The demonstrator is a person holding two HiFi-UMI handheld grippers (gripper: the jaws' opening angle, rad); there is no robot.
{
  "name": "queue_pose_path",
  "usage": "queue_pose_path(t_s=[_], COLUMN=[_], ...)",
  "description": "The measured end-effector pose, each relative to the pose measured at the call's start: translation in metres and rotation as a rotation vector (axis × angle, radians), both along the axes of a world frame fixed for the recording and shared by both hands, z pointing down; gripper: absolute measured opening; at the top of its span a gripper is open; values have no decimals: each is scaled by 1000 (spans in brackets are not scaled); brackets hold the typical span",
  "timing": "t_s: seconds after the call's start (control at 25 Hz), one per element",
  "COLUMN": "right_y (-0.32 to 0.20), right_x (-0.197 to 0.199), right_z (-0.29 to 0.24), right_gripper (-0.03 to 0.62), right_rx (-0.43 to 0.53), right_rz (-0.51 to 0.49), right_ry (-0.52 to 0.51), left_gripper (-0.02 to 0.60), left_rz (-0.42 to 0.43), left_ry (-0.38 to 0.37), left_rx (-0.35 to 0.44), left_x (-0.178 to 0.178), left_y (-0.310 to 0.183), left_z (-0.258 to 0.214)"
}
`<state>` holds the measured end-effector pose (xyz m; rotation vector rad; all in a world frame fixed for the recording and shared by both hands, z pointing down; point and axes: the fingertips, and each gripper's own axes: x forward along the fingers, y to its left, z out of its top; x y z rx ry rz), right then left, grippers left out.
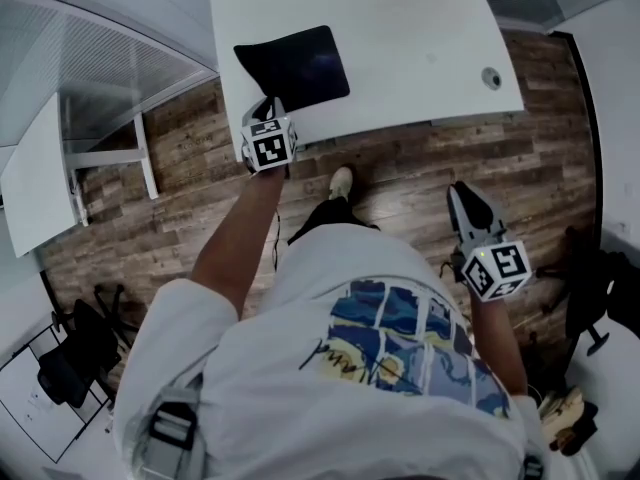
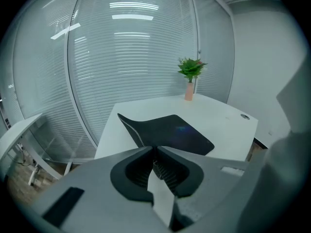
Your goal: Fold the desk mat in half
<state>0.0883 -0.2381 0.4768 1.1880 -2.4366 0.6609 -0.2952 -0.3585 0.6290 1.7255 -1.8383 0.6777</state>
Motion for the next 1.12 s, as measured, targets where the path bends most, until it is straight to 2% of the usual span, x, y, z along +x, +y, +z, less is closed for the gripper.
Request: queue_pose_path(t_s=[0.52, 0.8, 1.12], right_y=[25, 39, 51], right_x=[48, 70, 86], right_z=[-2, 0, -2], right_gripper=[46, 44, 41], right_rx=[6, -8, -22], right_rz=[129, 185, 234], right_ry=[2, 14, 33], left_gripper=[26, 26, 26], left_rz=[184, 261, 310], left_ry=[21, 34, 54], left_rx=[16, -18, -69], left_x=[82, 124, 155], left_y=[-31, -45, -53], left_z=[1, 16, 38])
